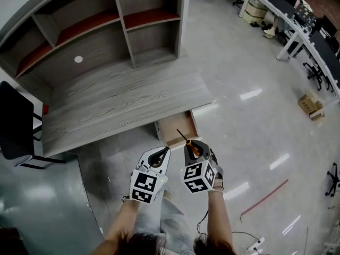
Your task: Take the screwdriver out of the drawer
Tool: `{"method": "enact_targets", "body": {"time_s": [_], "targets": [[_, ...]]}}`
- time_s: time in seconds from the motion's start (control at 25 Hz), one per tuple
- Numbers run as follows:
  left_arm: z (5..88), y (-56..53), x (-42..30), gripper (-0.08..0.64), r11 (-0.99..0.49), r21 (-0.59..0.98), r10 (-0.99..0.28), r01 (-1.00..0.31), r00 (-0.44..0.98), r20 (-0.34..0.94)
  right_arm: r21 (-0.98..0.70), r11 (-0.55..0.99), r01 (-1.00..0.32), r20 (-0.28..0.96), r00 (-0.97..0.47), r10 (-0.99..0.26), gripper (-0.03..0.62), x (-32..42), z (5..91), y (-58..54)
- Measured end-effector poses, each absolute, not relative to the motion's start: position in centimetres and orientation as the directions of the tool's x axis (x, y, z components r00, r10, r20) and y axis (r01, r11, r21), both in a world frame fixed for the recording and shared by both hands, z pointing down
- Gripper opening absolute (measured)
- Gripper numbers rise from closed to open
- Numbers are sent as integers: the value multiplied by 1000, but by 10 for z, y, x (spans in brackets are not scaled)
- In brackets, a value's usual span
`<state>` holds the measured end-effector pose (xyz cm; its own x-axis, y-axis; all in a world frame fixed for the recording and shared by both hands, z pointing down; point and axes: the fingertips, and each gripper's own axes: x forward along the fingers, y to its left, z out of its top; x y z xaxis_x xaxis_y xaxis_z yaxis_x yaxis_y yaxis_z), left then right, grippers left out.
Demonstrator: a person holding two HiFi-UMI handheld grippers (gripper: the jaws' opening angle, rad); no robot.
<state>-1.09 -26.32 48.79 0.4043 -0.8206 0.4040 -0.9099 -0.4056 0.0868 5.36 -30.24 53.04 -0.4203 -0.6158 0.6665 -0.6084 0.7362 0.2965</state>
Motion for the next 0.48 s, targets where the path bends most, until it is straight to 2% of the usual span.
{"method": "enact_targets", "body": {"time_s": [0.48], "targets": [[434, -226, 1, 17, -422, 78, -825, -903, 418, 380, 260, 629, -732, 539, -430, -724, 83, 66, 450, -269]]}}
